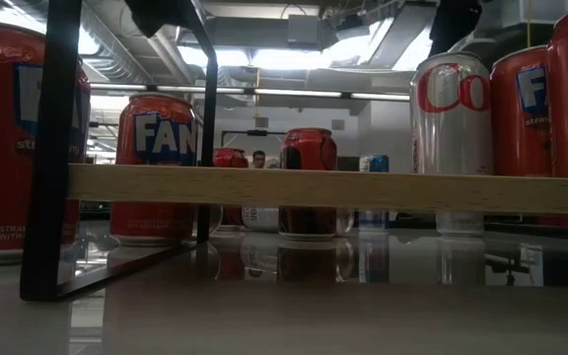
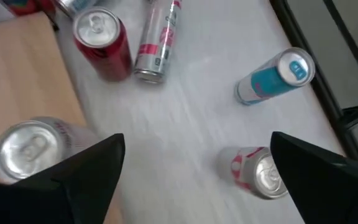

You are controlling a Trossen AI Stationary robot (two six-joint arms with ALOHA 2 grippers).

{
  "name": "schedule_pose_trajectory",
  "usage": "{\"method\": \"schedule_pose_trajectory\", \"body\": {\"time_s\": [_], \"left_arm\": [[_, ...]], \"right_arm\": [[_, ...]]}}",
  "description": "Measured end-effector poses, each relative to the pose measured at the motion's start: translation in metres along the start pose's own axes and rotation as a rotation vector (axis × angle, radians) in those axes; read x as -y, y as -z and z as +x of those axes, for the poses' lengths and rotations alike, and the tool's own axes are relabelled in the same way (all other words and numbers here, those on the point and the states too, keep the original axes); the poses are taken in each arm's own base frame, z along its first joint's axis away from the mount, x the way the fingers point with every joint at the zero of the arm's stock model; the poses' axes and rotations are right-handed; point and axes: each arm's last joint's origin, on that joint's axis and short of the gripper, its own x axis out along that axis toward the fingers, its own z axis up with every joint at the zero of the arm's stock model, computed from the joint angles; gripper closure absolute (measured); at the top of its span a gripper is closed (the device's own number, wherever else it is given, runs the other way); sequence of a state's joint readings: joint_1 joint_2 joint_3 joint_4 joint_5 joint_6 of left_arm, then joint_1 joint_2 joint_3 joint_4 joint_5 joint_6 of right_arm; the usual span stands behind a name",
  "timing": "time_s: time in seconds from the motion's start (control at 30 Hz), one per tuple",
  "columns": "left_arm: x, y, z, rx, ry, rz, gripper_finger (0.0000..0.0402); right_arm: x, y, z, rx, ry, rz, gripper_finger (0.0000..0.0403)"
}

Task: Place canned beverage on shelf
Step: Adjust the silver soda can on the shelf

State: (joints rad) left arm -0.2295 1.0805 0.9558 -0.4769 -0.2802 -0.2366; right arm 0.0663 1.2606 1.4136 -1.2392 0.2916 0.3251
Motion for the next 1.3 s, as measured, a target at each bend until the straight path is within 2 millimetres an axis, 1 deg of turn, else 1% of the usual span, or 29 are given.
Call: {"method": "schedule_pose_trajectory", "body": {"time_s": [0.07, 0.17, 0.27, 0.4, 0.57, 0.77, 0.9, 1.07, 1.2, 1.3], "left_arm": [[0.001, -0.003, 0.0, 0.027, 0.006, -0.007, 0.0302], [0.001, -0.006, 0.0, 0.059, -0.003, -0.015, 0.0302], [0.002, -0.011, 0.002, 0.116, -0.006, -0.033, 0.0302], [0.01, -0.025, 0.017, 0.248, 0.007, -0.073, 0.0302], [0.021, -0.033, 0.048, 0.352, 0.033, -0.061, 0.0302], [0.038, -0.033, 0.098, 0.42, 0.105, -0.038, 0.0303], [0.05, -0.036, 0.133, 0.39, 0.13, -0.024, 0.0307], [0.061, -0.045, 0.171, 0.36, 0.162, -0.007, 0.0316], [0.067, -0.05, 0.19, 0.316, 0.182, 0.005, 0.0322], [0.071, -0.05, 0.203, 0.265, 0.177, 0.014, 0.0328]], "right_arm": [[0.002, -0.001, 0.002, -0.006, 0.003, -0.023, 0.001], [-0.001, -0.004, 0.011, -0.035, 0.013, -0.07, 0.001], [-0.006, -0.002, 0.027, -0.069, -0.004, -0.102, 0.001], [-0.011, 0.008, 0.049, -0.119, -0.013, -0.116, 0.001], [-0.013, 0.018, 0.066, -0.157, -0.028, -0.123, 0.001], [-0.015, 0.018, 0.069, -0.134, -0.038, -0.165, 0.001], [-0.016, 0.015, 0.07, -0.105, -0.057, -0.184, 0.001], [-0.017, 0.014, 0.07, -0.104, -0.098, -0.212, 0.001], [-0.017, 0.014, 0.07, -0.101, -0.103, -0.23, 0.001], [-0.018, 0.013, 0.071, -0.092, -0.105, -0.23, 0.001]]}}
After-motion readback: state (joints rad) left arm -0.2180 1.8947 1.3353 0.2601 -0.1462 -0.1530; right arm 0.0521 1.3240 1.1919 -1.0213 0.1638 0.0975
